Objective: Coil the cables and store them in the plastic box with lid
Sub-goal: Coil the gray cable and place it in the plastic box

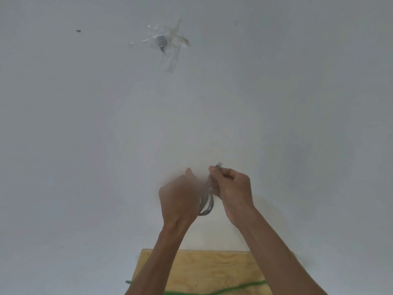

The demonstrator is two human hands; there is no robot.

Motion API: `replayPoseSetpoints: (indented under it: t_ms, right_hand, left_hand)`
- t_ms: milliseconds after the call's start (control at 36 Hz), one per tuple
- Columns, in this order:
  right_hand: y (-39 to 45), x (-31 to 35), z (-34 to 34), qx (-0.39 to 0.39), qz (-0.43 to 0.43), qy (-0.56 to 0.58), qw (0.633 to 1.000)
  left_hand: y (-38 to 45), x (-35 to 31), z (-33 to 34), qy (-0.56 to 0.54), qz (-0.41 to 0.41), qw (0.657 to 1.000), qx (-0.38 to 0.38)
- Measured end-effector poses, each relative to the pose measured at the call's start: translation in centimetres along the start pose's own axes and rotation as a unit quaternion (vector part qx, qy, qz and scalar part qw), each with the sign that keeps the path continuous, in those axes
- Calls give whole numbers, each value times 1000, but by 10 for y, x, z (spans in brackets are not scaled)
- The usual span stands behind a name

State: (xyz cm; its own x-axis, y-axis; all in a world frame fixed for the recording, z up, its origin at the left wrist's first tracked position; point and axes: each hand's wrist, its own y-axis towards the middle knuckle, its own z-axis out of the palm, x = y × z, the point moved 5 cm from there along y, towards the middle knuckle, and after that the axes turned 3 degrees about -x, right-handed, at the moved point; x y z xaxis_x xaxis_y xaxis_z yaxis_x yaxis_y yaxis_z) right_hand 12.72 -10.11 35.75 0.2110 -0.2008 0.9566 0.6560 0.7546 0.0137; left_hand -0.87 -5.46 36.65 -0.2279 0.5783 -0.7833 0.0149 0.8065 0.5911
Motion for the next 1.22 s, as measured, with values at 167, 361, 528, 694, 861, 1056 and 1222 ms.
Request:
replayPoseSetpoints:
  t_ms: [167, 361, 528, 694, 861, 1056, 1222]
  right_hand:
    - [-5, -22, -6, -24, 42, -194, 980]
    - [-17, -14, 5, 42, -174, -203, 963]
    - [-40, 18, 2, 76, -315, -219, 920]
    - [-62, 29, 23, 184, -431, -335, 818]
    - [-41, 39, 17, 67, -293, -131, 945]
    - [-13, 12, 13, 48, -214, -241, 945]
    - [-20, -13, 15, 208, -119, -225, 944]
  left_hand:
    - [1, -5, -3, -22, -34, 999, -17]
    - [18, -11, -5, 21, -35, 999, -22]
    - [20, 6, -11, 54, -78, 994, -46]
    - [21, 16, -10, 90, -122, 988, -22]
    - [9, 14, -8, 79, -75, 994, -15]
    - [5, 7, -8, 5, -92, 995, -22]
    - [7, 15, -12, -12, -122, 991, -46]
